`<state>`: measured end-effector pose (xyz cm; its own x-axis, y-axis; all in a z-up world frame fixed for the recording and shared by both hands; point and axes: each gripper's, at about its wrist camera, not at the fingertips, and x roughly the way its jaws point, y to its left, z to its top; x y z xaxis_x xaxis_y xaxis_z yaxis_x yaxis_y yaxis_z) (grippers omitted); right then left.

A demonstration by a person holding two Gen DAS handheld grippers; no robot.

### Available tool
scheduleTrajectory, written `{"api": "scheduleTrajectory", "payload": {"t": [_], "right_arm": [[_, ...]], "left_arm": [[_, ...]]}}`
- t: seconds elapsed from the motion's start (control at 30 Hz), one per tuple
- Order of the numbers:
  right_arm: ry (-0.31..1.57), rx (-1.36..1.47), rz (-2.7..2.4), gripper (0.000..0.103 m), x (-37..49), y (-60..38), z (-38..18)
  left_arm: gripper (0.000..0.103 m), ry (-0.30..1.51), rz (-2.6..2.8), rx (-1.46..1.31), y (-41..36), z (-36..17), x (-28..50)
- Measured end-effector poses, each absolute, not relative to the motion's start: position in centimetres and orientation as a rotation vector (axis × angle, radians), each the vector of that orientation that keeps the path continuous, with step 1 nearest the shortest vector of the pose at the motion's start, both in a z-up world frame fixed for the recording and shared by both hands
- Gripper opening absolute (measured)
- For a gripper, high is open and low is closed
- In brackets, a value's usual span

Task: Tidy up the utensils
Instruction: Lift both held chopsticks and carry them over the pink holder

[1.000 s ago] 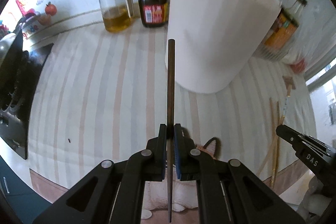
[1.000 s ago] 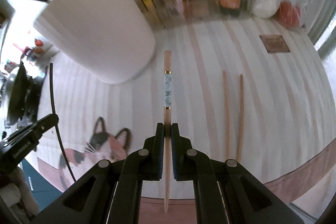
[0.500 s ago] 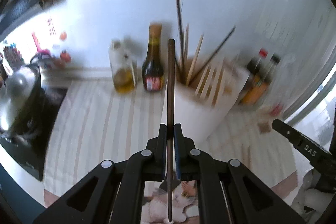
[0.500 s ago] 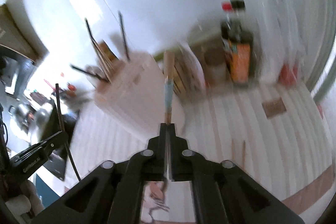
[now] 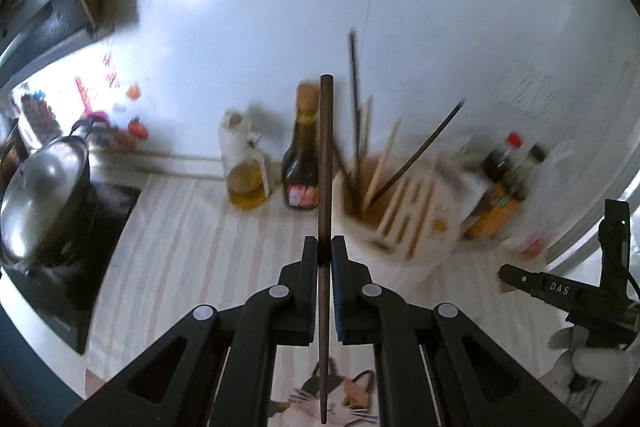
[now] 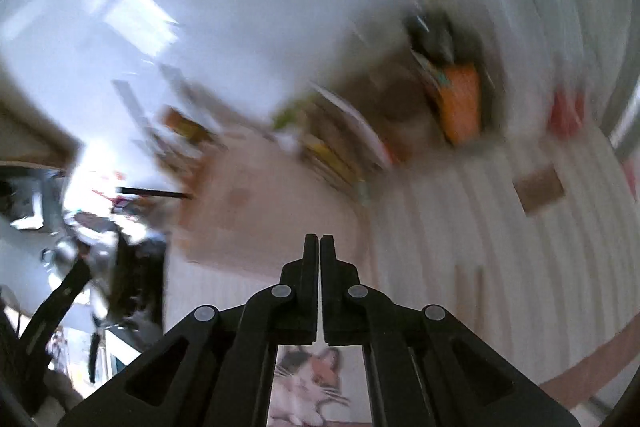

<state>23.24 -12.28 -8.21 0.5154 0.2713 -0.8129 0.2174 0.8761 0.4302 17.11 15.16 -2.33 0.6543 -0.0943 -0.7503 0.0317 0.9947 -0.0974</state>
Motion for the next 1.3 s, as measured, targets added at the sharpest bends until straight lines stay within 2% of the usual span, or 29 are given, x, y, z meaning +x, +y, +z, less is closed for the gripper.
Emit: {"api": "scheduleTrajectory", "payload": {"t": [0.1, 0.13, 0.17, 0.43, 0.47, 0.5, 0.57, 0.73, 0.97, 1.3], "right_arm": [[1.151, 0.500, -0.009, 0.024, 24.7, -13.0, -13.0], [1.192, 0.495, 0.007, 0.033, 25.3, -13.0, -14.8], [1.233, 0.490, -0.009, 0.036, 25.8, -13.1, -16.5], [1.257, 0.524, 0.075, 0.034, 30.5, -11.7, -23.1], [1.252, 0.510, 0.077, 0.014, 31.0, -11.4, -23.4], [1.244, 0.502, 0.084, 0.008, 31.6, -11.2, -23.8], [1.220, 0.482, 0.089, 0.007, 32.2, -11.0, -23.9], [1.139, 0.419, 0.102, 0.007, 31.3, -10.9, -21.4], [0.980, 0.416, 0.099, 0.007, 27.4, -11.9, -14.9], [0.700, 0.430, 0.168, 0.007, 24.1, -11.8, -2.5]], "left_arm": [[0.004, 0.913, -0.020, -0.074, 15.2, -5.5, 17.6], [0.004, 0.936, 0.000, -0.071, 15.3, -6.7, 17.8], [0.004, 0.962, 0.019, -0.075, 15.5, -8.1, 18.0], [0.004, 1.071, 0.114, -0.096, 16.3, -13.7, 19.1], [0.004, 1.073, 0.120, -0.094, 16.3, -13.9, 19.2], [0.004, 1.072, 0.126, -0.091, 16.3, -14.0, 19.4], [0.004, 1.066, 0.130, -0.092, 16.3, -13.8, 19.6], [0.004, 1.036, 0.123, -0.081, 15.9, -12.3, 19.5], [0.004, 0.973, 0.093, -0.066, 15.7, -8.8, 18.8], [0.004, 0.809, -0.013, -0.114, 15.1, 0.4, 19.0]]}}
